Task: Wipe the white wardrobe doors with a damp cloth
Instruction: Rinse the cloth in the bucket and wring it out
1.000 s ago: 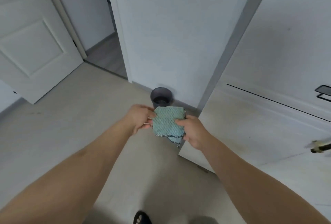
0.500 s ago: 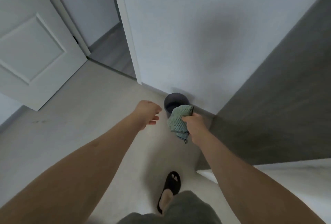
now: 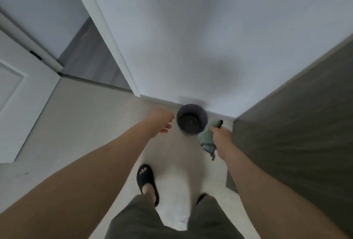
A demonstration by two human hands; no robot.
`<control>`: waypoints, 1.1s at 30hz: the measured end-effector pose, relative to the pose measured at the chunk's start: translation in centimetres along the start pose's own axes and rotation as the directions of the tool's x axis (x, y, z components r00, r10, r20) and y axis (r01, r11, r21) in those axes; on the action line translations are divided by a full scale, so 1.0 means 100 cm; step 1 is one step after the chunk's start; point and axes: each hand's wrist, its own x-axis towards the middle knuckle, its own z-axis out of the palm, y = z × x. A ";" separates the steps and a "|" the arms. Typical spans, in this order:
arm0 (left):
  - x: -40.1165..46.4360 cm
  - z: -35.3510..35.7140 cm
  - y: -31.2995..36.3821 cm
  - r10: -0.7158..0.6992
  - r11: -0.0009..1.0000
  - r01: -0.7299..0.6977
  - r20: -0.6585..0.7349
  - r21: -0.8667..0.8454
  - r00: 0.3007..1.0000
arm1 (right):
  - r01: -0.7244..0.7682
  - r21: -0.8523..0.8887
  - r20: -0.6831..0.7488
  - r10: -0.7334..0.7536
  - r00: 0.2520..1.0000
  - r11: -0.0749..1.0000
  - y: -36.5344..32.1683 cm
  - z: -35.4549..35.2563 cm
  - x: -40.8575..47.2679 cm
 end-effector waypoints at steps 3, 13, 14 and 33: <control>0.053 -0.004 0.008 -0.011 1.000 0.010 0.048 0.030 0.999 | -0.012 0.021 -0.069 0.013 0.998 1.000 -0.004 0.025 0.039; 0.231 0.048 -0.005 0.031 0.973 -0.057 0.119 0.225 0.992 | 0.009 0.011 0.039 -0.010 0.999 1.000 0.032 0.088 0.217; 0.250 0.056 -0.014 0.025 0.972 -0.054 0.127 0.230 0.992 | 0.001 0.013 0.044 -0.002 0.999 1.000 0.041 0.092 0.238; 0.532 0.162 -0.114 0.492 0.779 -0.611 0.464 0.143 0.737 | 0.419 -0.880 0.380 0.197 0.904 -0.222 0.192 0.206 0.583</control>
